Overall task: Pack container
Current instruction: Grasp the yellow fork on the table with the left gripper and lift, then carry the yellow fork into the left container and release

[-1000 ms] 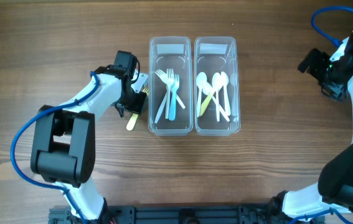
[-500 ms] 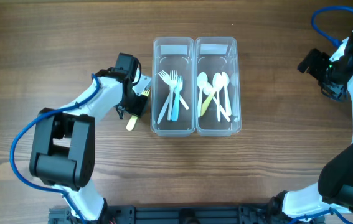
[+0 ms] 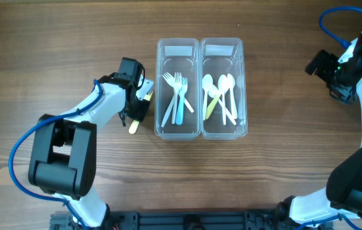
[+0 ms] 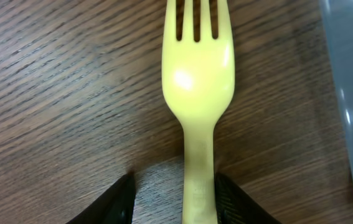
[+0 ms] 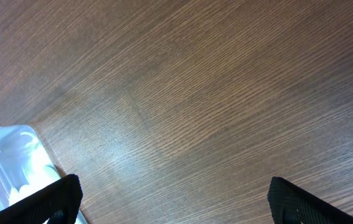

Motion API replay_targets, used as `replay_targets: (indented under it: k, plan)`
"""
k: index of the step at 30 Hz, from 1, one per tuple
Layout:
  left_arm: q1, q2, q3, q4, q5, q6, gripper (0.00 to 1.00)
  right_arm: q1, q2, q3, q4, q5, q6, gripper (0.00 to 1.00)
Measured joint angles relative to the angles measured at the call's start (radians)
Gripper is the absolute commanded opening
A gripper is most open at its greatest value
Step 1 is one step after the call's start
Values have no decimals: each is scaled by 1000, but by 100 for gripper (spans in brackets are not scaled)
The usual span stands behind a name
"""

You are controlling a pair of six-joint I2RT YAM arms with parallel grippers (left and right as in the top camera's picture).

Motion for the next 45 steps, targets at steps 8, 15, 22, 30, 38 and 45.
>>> replay_targets:
  k: [8,15,22,30,38,45]
  plan:
    - [29,-2,0,6,-29,-24,33,0,0,0,0,0,0,95]
    - [32,-2,-1,8,-32,-52,20,0,0,0,0,0,0,96]
    - [32,-3,-1,0,-29,-104,10,0,0,0,0,0,0,96]
    - [36,-12,181,-283,-69,-120,8,0,0,0,0,0,0,95]
    - [1,-208,447,-359,13,-191,5,0,0,0,0,0,0,95]
    - [-180,-203,449,-338,105,-375,5,0,0,0,1,0,0,96]
